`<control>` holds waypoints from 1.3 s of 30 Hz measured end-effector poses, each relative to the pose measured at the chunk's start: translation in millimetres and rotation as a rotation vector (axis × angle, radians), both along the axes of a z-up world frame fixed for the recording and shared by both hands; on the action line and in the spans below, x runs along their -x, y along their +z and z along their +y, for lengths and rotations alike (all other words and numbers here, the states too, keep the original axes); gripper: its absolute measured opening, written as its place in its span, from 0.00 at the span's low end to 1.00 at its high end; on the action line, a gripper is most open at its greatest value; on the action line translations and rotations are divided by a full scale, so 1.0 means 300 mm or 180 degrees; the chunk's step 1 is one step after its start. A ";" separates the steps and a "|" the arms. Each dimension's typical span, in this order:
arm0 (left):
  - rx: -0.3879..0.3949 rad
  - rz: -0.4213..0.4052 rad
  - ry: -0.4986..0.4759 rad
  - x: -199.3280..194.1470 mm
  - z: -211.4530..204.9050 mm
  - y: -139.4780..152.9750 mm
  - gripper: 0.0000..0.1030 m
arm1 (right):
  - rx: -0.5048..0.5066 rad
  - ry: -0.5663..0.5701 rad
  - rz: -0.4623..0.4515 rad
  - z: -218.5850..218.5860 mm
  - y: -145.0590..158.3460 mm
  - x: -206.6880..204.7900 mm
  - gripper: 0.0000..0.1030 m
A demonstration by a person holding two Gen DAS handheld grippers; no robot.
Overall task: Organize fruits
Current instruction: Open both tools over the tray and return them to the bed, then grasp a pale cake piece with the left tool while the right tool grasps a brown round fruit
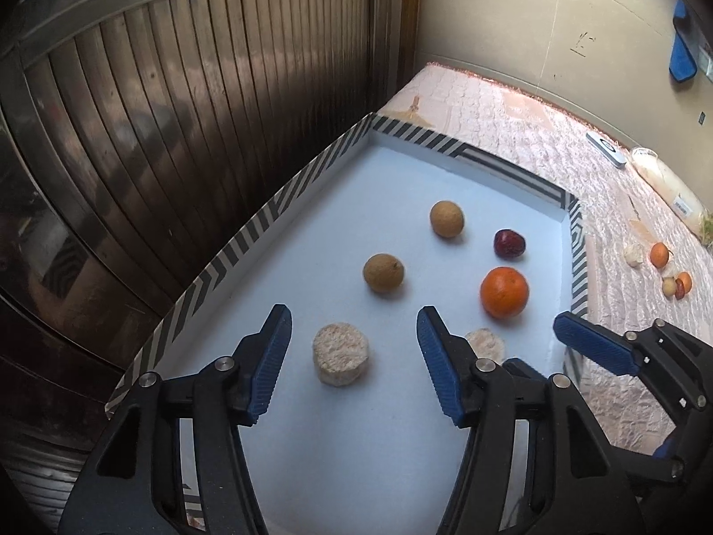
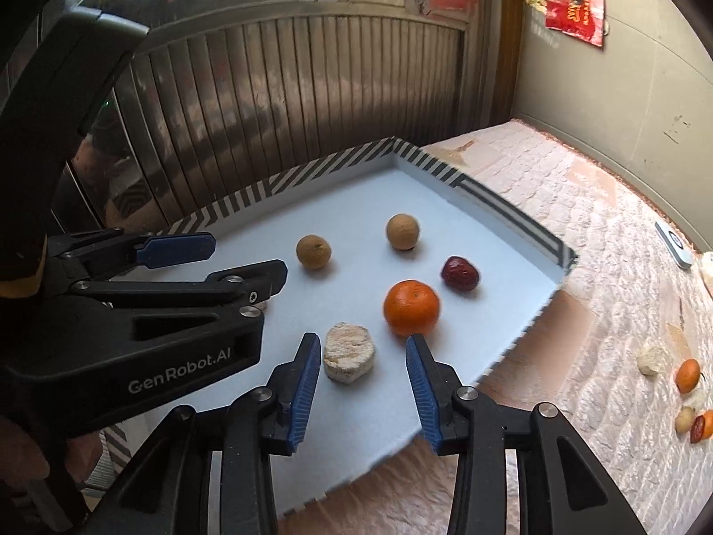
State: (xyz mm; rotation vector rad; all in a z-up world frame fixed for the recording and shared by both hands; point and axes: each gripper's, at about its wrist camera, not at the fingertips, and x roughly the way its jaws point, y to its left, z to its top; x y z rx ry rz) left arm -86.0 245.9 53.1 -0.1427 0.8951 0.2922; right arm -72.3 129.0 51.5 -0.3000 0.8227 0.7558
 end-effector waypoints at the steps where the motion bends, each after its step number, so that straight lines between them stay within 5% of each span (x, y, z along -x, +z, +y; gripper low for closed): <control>1: 0.0005 -0.0013 -0.0017 -0.002 -0.009 0.006 0.57 | -0.0028 -0.0031 -0.0009 -0.017 0.009 0.000 0.38; 18: -0.0031 -0.0184 -0.0671 -0.110 -0.366 0.083 0.57 | -0.0119 -0.0786 -0.0109 -0.398 0.072 -0.038 0.40; 39: 0.0004 0.0051 -0.1282 -0.283 -0.752 0.026 0.57 | -0.0095 -0.1629 -0.0005 -0.889 0.037 -0.102 0.41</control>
